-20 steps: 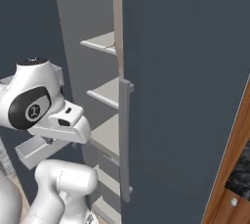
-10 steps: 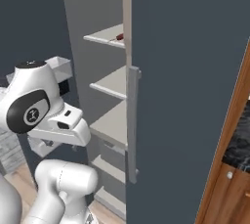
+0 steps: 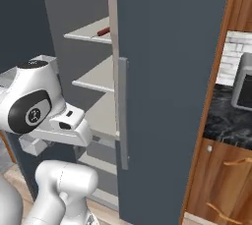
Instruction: Store the hot dog in the freezer for long-term storage. Close the freezer door after placing the cooked food.
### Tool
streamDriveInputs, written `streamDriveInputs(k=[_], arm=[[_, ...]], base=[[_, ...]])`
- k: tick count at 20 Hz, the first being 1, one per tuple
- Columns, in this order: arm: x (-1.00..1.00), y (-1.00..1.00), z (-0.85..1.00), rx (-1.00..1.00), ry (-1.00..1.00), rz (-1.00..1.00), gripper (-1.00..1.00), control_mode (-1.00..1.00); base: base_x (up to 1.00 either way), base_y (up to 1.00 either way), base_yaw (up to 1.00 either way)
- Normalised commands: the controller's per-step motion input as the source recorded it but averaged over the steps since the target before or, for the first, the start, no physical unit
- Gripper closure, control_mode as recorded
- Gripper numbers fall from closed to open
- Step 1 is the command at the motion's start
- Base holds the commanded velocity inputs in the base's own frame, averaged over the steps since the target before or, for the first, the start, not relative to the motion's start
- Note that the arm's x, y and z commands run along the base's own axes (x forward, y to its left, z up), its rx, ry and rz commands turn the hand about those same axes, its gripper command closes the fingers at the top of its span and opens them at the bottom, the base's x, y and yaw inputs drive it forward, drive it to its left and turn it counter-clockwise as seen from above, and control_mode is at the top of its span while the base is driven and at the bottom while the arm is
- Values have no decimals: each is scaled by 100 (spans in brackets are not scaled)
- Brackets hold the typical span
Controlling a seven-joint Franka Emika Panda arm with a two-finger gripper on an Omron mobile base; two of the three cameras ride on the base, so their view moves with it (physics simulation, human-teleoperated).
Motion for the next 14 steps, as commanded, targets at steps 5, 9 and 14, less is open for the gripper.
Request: streamDriveInputs(k=[5, 9, 14], arm=[[0, 0, 0, 0, 0, 0, -100, 100], [0, 0, 0, 0, 0, 0, -100, 100], [0, 0, 0, 0, 0, 0, -100, 100]], base=[[-30, 52, -34], [-25, 54, -29], [-29, 43, -24]])
